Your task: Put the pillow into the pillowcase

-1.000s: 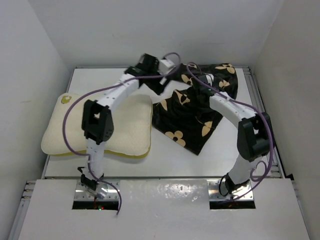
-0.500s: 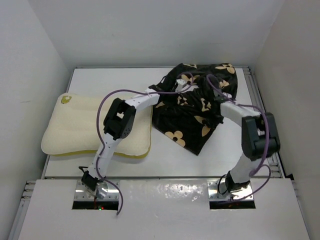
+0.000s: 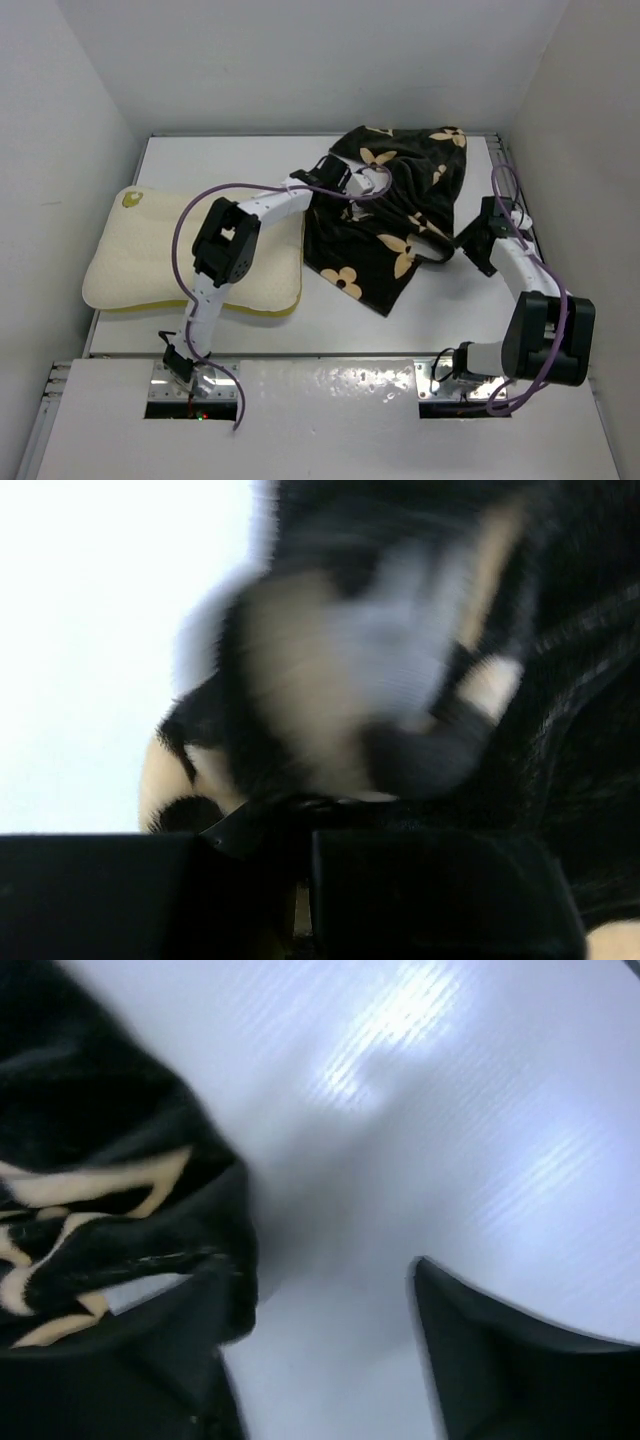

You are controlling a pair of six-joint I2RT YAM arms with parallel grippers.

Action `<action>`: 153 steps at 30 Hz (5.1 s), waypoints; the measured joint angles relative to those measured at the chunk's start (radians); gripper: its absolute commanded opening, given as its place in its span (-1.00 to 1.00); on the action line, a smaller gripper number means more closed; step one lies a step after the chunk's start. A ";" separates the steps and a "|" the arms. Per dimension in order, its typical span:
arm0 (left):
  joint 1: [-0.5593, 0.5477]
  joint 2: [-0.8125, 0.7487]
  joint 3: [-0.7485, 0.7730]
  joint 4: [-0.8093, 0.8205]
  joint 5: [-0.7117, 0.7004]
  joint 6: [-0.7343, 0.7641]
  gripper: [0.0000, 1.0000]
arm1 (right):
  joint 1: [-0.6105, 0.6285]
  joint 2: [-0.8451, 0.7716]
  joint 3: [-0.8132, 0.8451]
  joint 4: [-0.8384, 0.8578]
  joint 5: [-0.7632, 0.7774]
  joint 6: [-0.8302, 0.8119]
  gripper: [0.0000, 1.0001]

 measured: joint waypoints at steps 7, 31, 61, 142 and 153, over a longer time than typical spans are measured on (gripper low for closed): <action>-0.017 0.000 -0.002 -0.121 -0.008 0.132 -1.00 | 0.175 0.004 0.148 0.016 -0.024 -0.256 -0.39; 0.135 -0.072 0.256 -0.250 0.180 -0.180 0.59 | 0.413 0.576 0.568 0.272 -0.476 -0.405 0.19; 0.095 0.048 0.129 -0.268 0.252 -0.082 -0.65 | 0.300 0.343 0.587 0.360 -0.177 -0.213 -1.00; 0.034 0.075 0.349 -0.039 0.214 -0.230 -1.00 | 0.481 0.214 0.439 0.299 -0.139 -0.141 -1.00; 0.040 0.134 0.419 0.012 0.086 -0.372 -1.00 | 0.539 0.295 0.531 0.276 -0.171 -0.145 -0.88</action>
